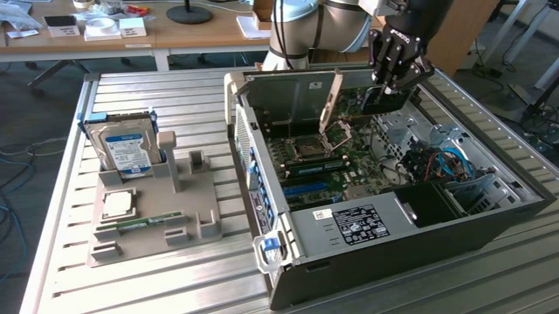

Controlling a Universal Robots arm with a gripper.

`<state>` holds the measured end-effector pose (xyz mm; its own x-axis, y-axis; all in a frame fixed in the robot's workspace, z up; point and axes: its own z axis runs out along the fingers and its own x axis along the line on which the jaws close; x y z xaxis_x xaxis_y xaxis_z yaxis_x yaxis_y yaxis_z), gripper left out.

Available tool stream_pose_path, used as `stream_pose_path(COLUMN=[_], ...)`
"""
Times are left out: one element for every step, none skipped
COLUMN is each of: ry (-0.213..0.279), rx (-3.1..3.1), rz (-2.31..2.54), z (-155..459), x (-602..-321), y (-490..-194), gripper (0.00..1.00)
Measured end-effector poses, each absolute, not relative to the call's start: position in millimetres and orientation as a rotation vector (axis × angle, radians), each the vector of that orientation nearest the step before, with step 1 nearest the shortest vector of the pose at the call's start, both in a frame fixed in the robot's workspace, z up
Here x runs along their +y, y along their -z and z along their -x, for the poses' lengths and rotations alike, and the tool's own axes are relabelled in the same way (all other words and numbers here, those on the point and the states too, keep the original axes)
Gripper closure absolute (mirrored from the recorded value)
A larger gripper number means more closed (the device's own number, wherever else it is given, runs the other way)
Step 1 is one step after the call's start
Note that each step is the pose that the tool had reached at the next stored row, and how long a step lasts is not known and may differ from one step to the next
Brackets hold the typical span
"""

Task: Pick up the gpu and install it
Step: 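Insert the gpu into the slot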

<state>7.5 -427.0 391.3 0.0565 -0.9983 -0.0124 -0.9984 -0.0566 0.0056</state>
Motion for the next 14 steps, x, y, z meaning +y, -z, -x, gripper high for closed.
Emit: stream_pose_path(ry=[-0.02, -0.02, -0.02, -0.02, -0.02, -0.02, -0.02, -0.02, -0.02, -0.02, -0.02, -0.02, -0.02, -0.02], rx=[2.15, 2.147, 2.145, 2.144, 2.144, 2.144, 2.144, 2.144, 2.144, 2.144, 2.144, 2.145, 2.145, 2.144], rz=[2.284, 2.288, 2.289, 2.29, 2.29, 2.29, 2.29, 2.29, 2.29, 2.29, 2.29, 2.29, 2.29, 2.29], z=[-6.8, -6.0, -5.2, -5.1, -5.1, -5.1, -5.1, -5.1, -5.1, -5.1, -4.9, -4.5, -4.2, -3.9], x=[-426.9, -426.9, -427.0, -427.0, -427.0, -427.0, -427.0, -427.0, -427.0, -427.0, -427.0, -427.0, -427.0, -427.0], y=[-391.1, -390.9, -390.8, -390.8, -390.8, -390.8, -390.8, -390.8, -390.8, -390.8, -390.8, -390.8, -390.8, -390.8], gripper=[0.73, 0.73, 0.73, 0.73, 0.73, 0.73, 0.73, 0.73, 0.73, 0.73, 0.73, 0.73, 0.73, 0.73])
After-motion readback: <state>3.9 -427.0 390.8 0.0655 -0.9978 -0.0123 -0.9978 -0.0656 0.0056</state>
